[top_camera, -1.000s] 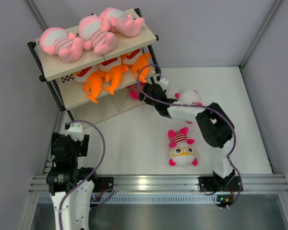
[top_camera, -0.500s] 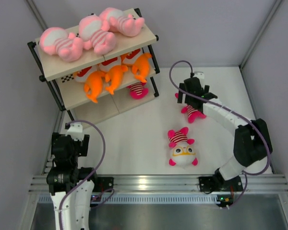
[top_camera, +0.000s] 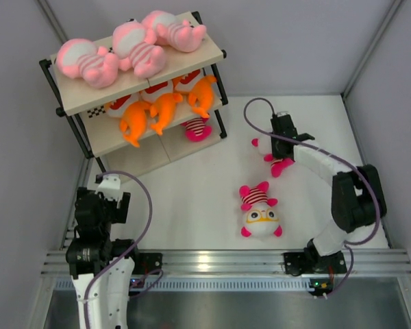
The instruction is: Place and organize the stuffed toys onto the shelf
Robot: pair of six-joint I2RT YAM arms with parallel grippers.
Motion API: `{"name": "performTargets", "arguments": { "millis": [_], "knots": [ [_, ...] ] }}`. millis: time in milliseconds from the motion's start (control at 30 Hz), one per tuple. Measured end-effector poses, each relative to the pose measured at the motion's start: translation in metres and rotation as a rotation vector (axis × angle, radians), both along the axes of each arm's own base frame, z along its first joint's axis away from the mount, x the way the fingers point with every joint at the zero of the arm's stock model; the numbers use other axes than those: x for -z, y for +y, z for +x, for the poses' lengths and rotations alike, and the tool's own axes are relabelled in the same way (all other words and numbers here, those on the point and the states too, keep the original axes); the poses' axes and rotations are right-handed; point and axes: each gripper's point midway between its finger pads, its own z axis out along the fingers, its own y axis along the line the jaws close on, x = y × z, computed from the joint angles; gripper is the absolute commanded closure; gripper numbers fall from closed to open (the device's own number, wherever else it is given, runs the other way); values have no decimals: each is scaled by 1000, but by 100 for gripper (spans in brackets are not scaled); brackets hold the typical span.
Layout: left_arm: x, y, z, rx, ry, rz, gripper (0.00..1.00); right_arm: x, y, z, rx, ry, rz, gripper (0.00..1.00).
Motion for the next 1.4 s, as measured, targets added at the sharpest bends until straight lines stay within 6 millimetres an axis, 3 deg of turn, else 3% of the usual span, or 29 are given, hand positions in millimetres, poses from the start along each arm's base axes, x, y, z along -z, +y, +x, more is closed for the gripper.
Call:
{"name": "performTargets", "arguments": {
  "millis": [100, 167, 200, 233, 300, 400, 467, 567, 700, 833, 967, 1200, 1300, 1333, 1400],
  "knots": [
    [-10, -11, 5, 66, -15, -26, 2, -49, -1, -13, -19, -101, 42, 100],
    [-23, -25, 10, 149, -42, -51, 1, -102, 6, -16, -42, -225, 93, 100],
    [-28, -31, 12, 184, -54, -57, 1, -143, 15, -17, -65, -312, 128, 100],
    [-33, -37, 14, 221, -67, -64, 1, -156, 19, -17, -76, -339, 141, 100],
    [-39, -49, 17, 299, -79, -73, 1, -211, 58, -24, -180, -450, 212, 100],
    [-46, -61, 19, 392, -89, -69, 1, -250, 145, -62, -474, -477, 369, 100],
    [-55, -67, 19, 441, -109, -53, 1, -249, 200, -104, -698, -414, 467, 100],
    [-75, -74, 16, 503, -159, -17, 1, -229, 262, -160, -963, -290, 578, 100],
    [-95, -84, 8, 587, -243, 46, 1, -204, 315, -210, -1180, -163, 667, 100],
    [-107, -94, -6, 663, -323, 111, 1, -191, 359, -241, -1318, -65, 709, 100],
    [-115, -97, -17, 696, -382, 186, 1, -189, 382, -256, -1384, -37, 727, 100],
    [-119, -99, -21, 729, -402, 254, 4, -201, 386, -262, -1430, -37, 750, 98],
    [-119, -103, -22, 755, -408, 256, 26, -209, 396, -264, -1466, -46, 756, 94],
    [-120, -104, -23, 762, -410, 258, 51, -210, 399, -265, -1478, -47, 755, 93],
    [-120, -107, -24, 777, -414, 251, 80, -209, 403, -268, -1503, -42, 761, 88]
  ]
}}
